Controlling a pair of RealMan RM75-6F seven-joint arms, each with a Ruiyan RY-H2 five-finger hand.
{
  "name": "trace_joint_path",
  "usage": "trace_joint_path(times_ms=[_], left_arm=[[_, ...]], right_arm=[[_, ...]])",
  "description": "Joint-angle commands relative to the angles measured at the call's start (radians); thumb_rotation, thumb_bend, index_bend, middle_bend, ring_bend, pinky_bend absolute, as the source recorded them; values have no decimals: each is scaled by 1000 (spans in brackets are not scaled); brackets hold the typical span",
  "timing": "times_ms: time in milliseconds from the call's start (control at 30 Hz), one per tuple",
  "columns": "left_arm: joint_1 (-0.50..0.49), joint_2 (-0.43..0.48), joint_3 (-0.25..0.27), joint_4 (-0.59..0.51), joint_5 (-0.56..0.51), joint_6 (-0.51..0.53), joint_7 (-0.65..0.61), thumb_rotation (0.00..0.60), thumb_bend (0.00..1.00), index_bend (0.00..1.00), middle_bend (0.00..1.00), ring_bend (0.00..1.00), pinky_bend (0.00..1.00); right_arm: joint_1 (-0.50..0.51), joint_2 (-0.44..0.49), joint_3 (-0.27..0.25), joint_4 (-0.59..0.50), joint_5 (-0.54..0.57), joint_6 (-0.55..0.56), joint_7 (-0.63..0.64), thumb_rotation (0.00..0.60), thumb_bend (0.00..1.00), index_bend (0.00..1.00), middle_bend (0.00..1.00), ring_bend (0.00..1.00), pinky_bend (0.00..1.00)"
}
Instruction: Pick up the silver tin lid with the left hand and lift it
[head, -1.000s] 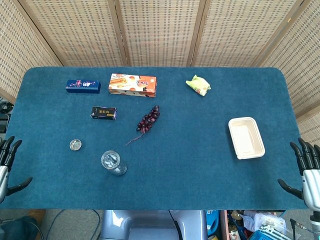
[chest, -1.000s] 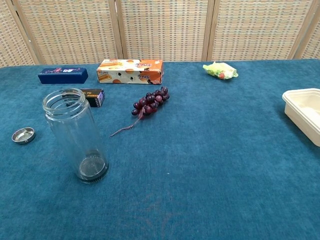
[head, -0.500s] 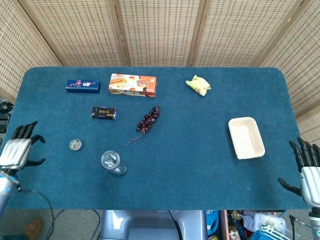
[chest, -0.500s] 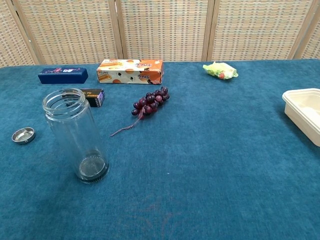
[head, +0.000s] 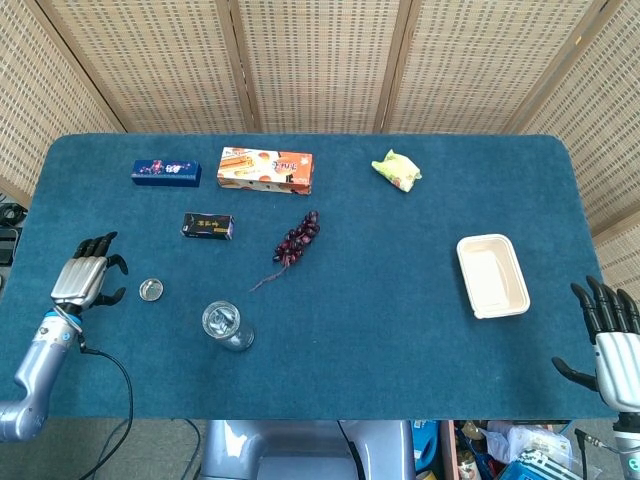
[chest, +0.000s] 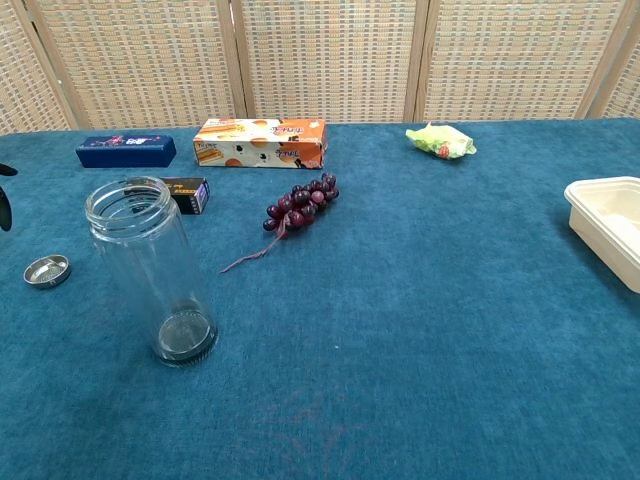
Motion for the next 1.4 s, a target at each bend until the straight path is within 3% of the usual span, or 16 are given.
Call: trace_joint_path(times_ms=[33, 900, 1100, 1400], left_arm=[[-14, -20, 0, 18, -12, -16, 0, 600, 355, 483, 0, 0, 0], [-61, -109, 19, 92, -43, -63, 3, 600, 381, 520, 0, 0, 0], [-71, -118, 20, 93, -54, -73, 16, 600, 465, 536, 0, 0, 0], [-78, -122, 23, 84, -79, -76, 49, 600, 479, 549, 0, 0, 0]], right_arm=[[1, 1, -1, -1, 4, -4, -3, 600, 0, 67, 0, 0, 0], [4, 9, -1, 0, 12, -12, 28, 600, 0, 67, 0, 0, 0], [5, 11, 0, 3, 17, -15, 38, 600, 0, 67, 0, 0, 0], [6, 12, -2, 4, 17, -18, 40, 600, 0, 67, 0, 0, 0]])
